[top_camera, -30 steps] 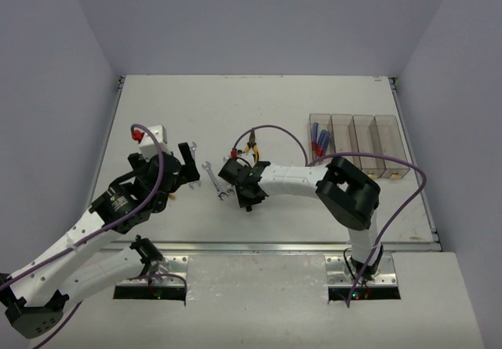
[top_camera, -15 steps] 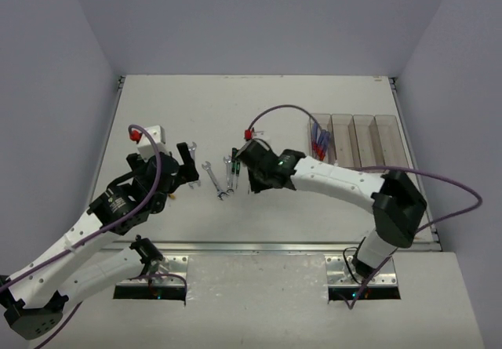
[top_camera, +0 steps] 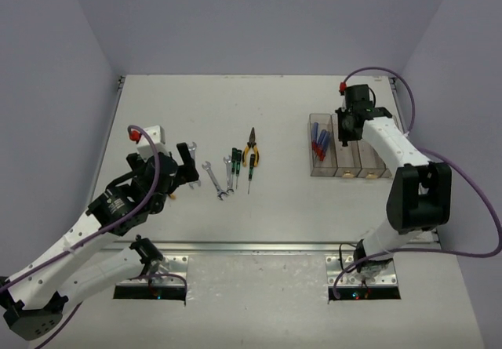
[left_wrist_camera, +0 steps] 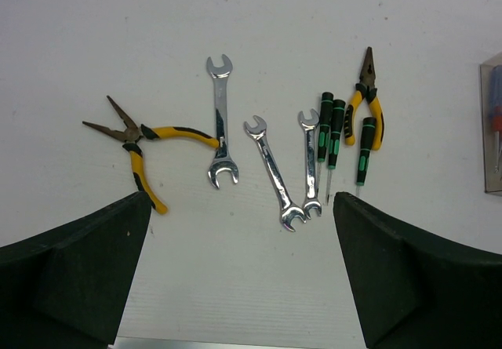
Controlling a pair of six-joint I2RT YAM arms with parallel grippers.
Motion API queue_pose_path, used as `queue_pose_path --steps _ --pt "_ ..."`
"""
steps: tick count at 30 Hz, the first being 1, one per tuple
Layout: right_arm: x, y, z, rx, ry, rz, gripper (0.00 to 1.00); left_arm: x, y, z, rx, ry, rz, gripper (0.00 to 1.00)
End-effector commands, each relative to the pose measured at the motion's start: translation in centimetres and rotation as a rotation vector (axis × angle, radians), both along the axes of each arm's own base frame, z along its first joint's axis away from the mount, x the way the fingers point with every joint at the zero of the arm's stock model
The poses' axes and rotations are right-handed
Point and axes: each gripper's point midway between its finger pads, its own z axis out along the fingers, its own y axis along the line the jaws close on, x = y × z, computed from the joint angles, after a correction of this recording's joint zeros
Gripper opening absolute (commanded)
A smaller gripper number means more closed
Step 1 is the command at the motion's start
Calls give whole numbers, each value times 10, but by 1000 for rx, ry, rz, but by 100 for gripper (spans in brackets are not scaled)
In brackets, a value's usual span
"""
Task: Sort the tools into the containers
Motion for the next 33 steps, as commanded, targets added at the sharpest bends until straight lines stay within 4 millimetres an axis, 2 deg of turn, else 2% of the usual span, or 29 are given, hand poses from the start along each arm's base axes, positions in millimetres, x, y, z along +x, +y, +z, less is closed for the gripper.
queue_pose_path --steps 1,3,6,8,11,12,15,17,18,21,22,23,24,26,27,30,31,32,33 --pt "14 -9 -8 13 24 57 26 4 -5 4 -13 -24 -22 100" --pt "13 -13 -16 2 49 40 35 4 -6 3 -9 -20 -22 100" --pt "14 -20 -16 -31 58 -1 51 5 -7 2 -5 -13 -25 100" --pt "12 -19 -9 -18 58 -11 56 5 -8 1 -3 -11 -28 100" --pt "9 -5 7 38 28 -24 76 6 -8 1 0 -8 -28 100" --pt "7 8 12 54 14 -5 78 6 -8 1 2 -8 -26 100" --pt "-7 65 33 135 -88 23 82 7 -7 -1 13 1 -16 100" --pt "-20 103 32 236 -107 -11 84 7 -5 -2 15 4 -10 100" --pt "-26 128 31 279 -108 14 84 8 -5 -2 17 4 -7 100" --pt "-39 179 19 324 -127 24 84 8 -4 -3 22 9 -1 100" --pt "-37 188 13 321 -124 2 83 8 -4 -3 21 8 0 100" --pt "-37 200 19 345 -133 6 83 8 -4 -4 23 10 2 100" --pt "-39 217 13 343 -118 27 79 8 -3 -3 22 9 2 100" --pt "-40 237 1 330 -107 38 72 8 -4 -4 23 10 2 100" --pt "-36 246 2 338 -115 38 68 8 -4 -4 22 9 1 100" --pt "-39 282 -17 334 -71 88 60 9 -5 -3 19 7 -3 100" --pt "-39 286 -34 298 -44 88 60 8 -5 -4 19 9 -4 100" --pt "-37 294 -32 295 -47 96 58 9 -5 -4 18 9 -5 100" --pt "-37 298 -44 271 -27 93 57 9 -5 -3 18 8 -5 100"
